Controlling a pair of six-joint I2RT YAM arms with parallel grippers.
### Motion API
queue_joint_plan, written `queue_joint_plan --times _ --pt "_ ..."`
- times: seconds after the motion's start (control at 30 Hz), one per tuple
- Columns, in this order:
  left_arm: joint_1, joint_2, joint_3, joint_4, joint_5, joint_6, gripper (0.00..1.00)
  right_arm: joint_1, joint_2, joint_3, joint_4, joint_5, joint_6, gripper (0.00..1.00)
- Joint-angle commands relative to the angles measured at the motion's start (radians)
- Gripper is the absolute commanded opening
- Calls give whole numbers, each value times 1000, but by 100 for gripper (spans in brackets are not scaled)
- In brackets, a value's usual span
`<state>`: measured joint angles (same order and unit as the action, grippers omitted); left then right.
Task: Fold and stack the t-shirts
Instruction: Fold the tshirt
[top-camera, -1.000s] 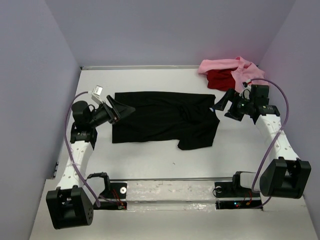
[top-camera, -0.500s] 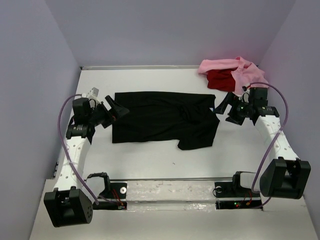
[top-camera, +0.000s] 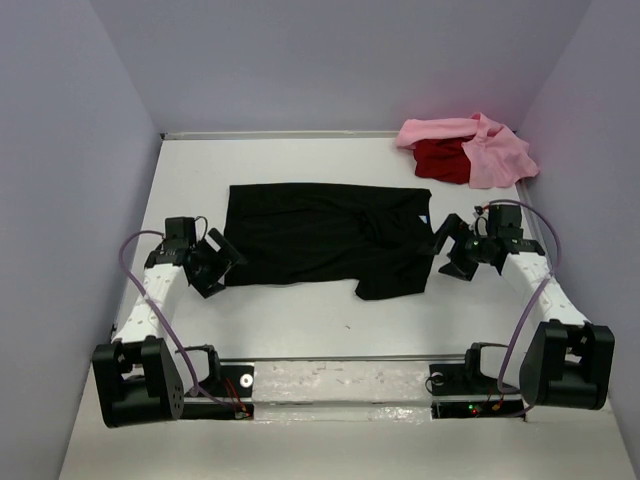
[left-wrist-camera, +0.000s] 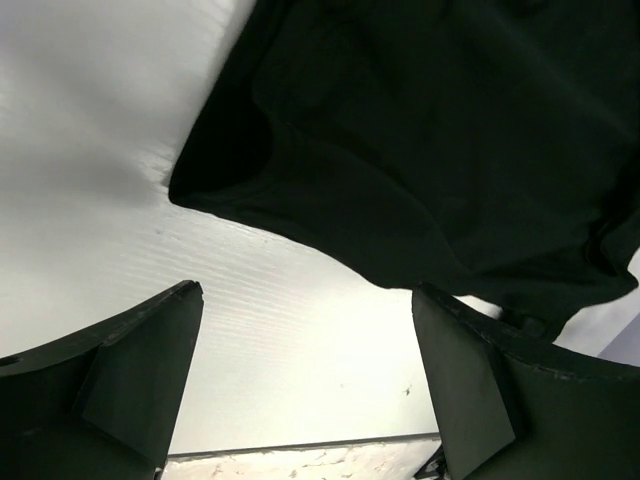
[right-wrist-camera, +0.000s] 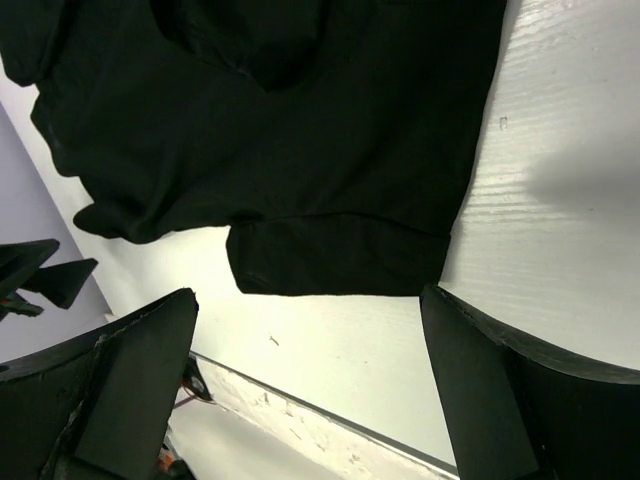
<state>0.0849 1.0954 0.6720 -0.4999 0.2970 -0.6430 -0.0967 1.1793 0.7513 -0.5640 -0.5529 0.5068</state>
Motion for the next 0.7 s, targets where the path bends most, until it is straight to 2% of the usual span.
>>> queue_joint_plan --times 0.0,0.23,0.67 --pt "3 27 12 -13 -44 -63 94 8 9 -32 121 -53 48 98" --pt "6 75 -55 34 -33 -139 93 8 5 -125 200 -76 90 97" --pt "30 52 -28 -12 -206 -219 91 8 -3 -188 268 -67 124 94"
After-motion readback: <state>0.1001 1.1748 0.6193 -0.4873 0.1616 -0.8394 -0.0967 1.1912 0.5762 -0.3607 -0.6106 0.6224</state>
